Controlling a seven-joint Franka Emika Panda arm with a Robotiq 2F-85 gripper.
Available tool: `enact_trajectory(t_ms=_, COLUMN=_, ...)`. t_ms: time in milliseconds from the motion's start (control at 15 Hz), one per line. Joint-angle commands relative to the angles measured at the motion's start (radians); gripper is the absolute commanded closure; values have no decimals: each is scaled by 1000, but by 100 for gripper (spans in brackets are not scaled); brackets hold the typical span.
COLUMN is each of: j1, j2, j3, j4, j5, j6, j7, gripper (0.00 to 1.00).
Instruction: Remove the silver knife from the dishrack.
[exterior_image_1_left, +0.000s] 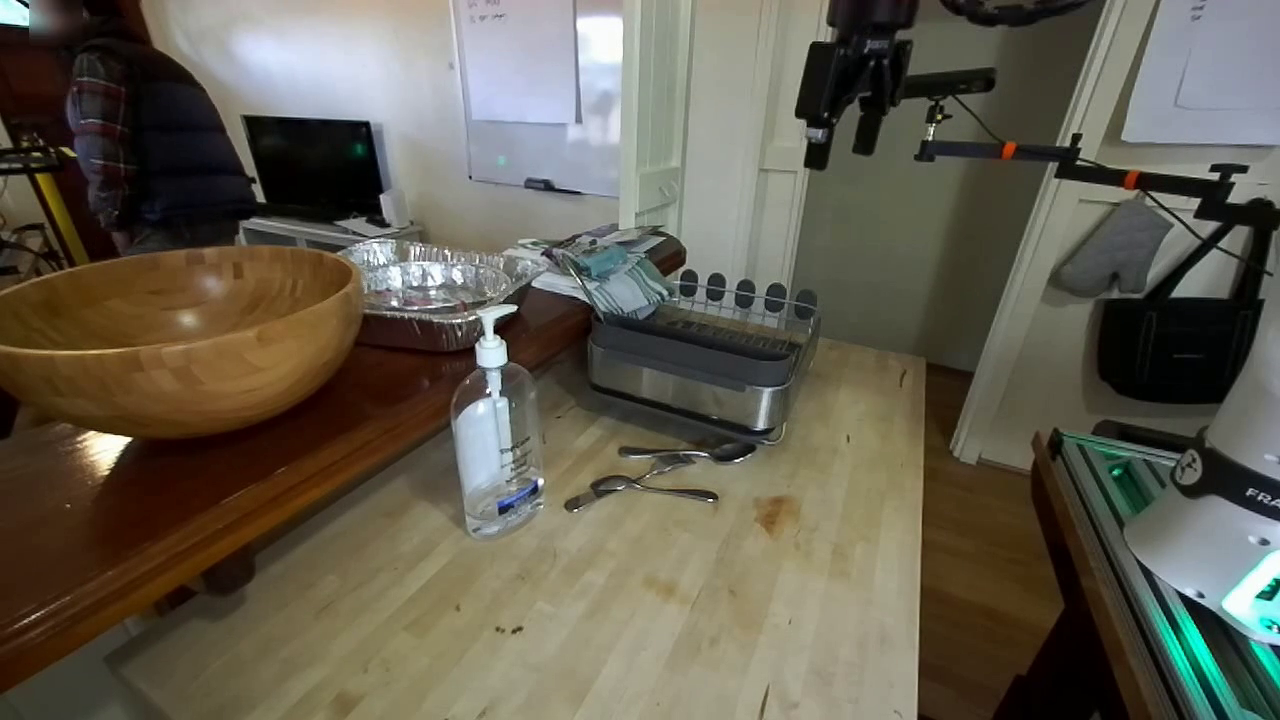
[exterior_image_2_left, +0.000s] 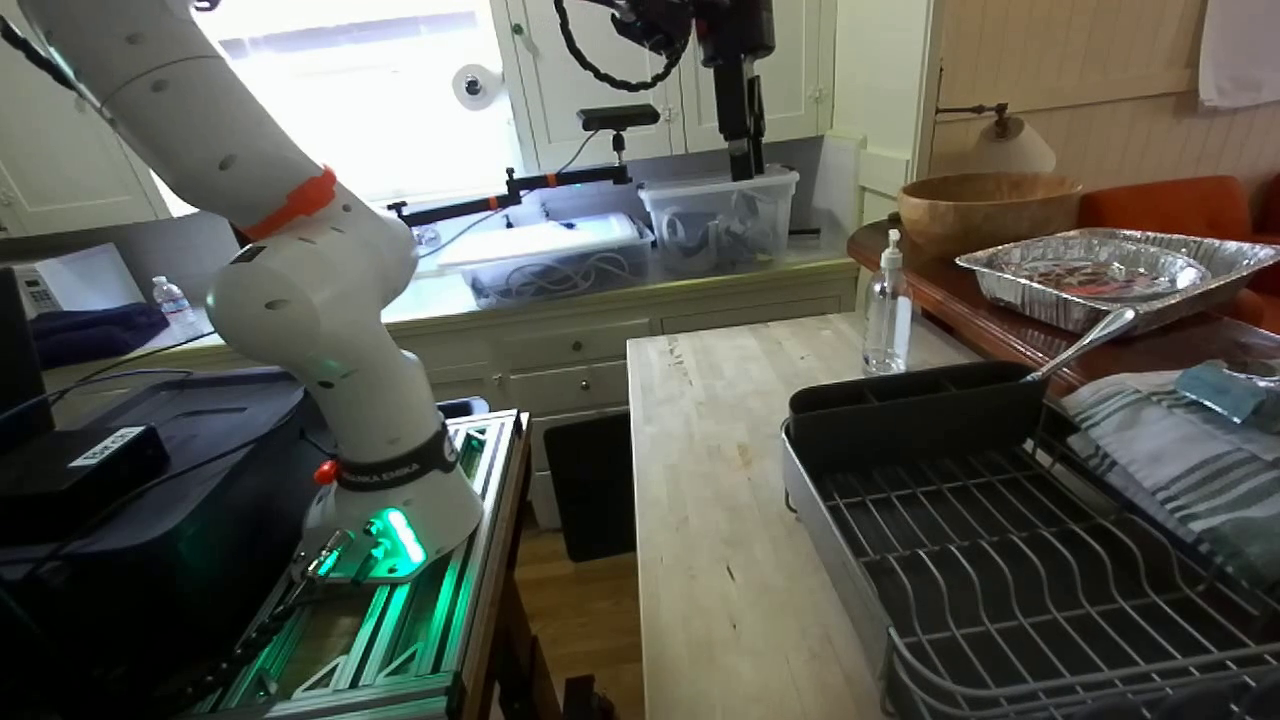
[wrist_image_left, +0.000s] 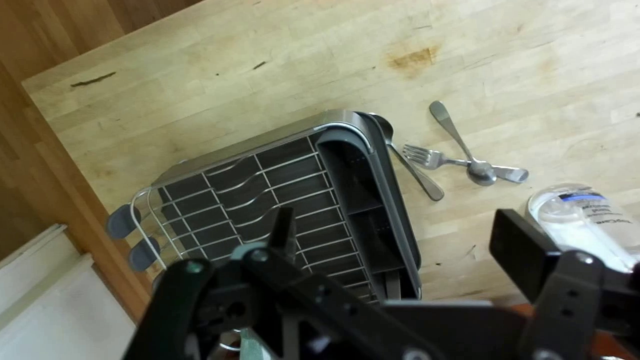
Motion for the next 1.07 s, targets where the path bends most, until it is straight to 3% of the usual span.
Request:
enact_trajectory(t_ms=0, j1=13, j2=116, j3=-4, j4=75, j5=-33, j6=24, j7=50, gripper=0)
enact_trajectory(t_ms=733, j1=34, j2=142, j3=-25, j4=93, j5=-46, j6=16, j7=49, gripper=0)
enact_trajectory(t_ms=1000, j1=25, j2=213, j3=-37, j4=139, j5=-54, j6=25, j7=95, gripper=0)
